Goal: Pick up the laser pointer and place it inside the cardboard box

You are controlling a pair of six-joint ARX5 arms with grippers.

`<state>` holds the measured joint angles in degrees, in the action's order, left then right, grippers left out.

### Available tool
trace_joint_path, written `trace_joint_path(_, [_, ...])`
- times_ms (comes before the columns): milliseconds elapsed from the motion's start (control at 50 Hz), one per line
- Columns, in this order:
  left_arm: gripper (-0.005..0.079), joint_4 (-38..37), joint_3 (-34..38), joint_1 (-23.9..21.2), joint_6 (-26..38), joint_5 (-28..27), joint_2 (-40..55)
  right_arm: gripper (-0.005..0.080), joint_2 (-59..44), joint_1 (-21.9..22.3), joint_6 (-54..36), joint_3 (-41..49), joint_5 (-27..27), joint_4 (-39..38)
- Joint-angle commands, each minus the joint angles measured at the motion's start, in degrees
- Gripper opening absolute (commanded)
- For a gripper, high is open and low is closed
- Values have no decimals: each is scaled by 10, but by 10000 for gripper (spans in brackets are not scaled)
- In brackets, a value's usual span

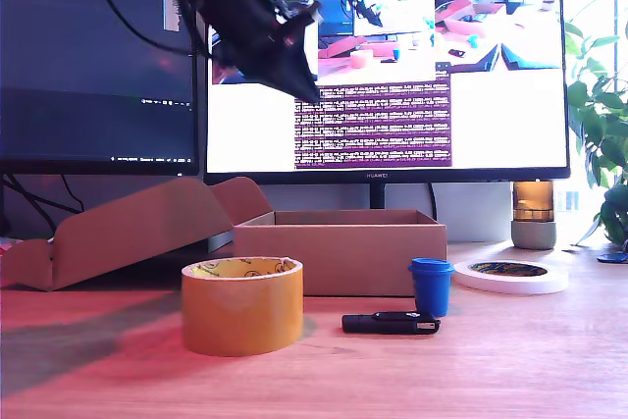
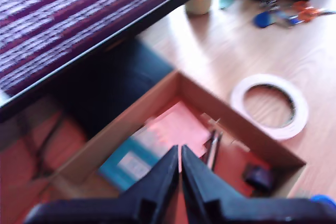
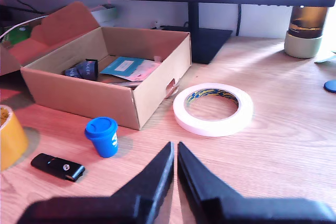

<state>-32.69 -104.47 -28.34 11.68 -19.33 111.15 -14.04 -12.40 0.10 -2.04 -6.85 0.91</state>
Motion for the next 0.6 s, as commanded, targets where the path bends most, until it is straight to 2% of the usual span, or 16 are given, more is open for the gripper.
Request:
trace_joint_path(0, [-21, 0, 2, -4, -1, 7, -39, -11, -1, 2, 0, 7, 2, -6])
trace_joint_path(320, [-21, 2, 23, 2, -2, 25, -128, -11, -1, 2, -2, 7, 2, -6])
trace_joint_path(580, [-21, 77, 168, 14, -24, 27, -213, -11, -1, 2, -2, 7, 2, -1])
